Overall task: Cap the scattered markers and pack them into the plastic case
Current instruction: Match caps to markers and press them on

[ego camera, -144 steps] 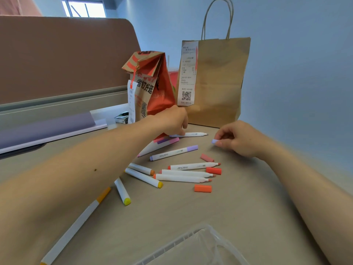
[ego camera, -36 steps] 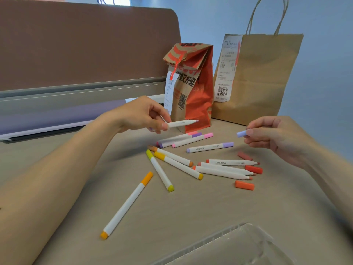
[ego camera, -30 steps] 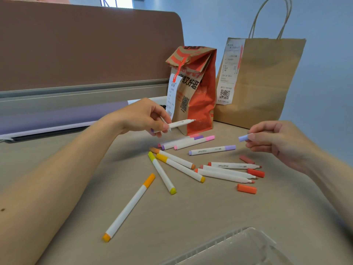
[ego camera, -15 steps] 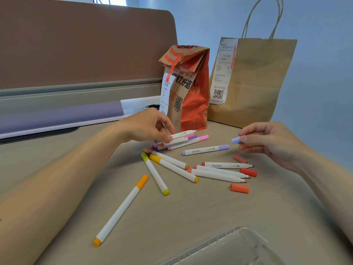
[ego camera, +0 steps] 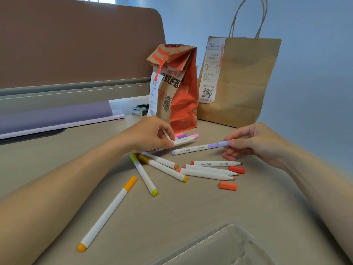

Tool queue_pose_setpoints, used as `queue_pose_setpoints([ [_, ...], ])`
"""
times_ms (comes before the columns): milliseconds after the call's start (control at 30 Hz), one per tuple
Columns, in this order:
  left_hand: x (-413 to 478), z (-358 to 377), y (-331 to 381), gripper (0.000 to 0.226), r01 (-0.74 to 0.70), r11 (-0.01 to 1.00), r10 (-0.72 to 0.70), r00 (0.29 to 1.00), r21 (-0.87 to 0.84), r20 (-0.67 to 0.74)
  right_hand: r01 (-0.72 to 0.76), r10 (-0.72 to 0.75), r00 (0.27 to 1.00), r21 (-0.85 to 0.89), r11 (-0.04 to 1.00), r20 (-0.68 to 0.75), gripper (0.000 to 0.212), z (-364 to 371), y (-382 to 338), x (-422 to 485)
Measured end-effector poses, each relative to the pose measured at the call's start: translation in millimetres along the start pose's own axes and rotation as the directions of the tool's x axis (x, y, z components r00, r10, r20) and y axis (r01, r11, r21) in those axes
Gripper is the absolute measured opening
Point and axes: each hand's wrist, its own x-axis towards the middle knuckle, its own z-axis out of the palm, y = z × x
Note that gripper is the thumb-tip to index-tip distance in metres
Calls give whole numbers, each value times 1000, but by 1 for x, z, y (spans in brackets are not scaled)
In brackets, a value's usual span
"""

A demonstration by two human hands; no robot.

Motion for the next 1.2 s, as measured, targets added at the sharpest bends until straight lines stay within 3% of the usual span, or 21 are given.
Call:
queue_pose_setpoints([
  [233, 6, 9, 1, 14, -62, 991, 67, 997, 116, -36, -22, 18, 999, -134, 991, -32, 11, -4, 4, 2],
  [367, 6, 10, 3, 2, -86, 983, 99, 993, 161, -72, -7, -5, 999, -253, 967, -47, 11, -3, 6, 4],
  [567, 11, -8, 3, 23, 0, 993, -32, 963, -118, -269, 83, -103, 995, -479, 874, -16, 6, -1, 9, 8],
  [700, 10, -19, -6, 21, 70, 989, -96, 974, -128, -203, 117, -189, 980, -590, 799, -61, 4, -1, 13, 17],
  [900, 9, -7, 7, 15, -10, 1000, 13, 989, 20, -148, 171, -232, 972, -749, 641, 24, 19, 6, 15, 34],
  [1200, 9, 3, 8, 20, -48, 994, 51, 998, 100, -30, 171, -150, 984, -711, 682, 93, 8, 20, 5, 40],
])
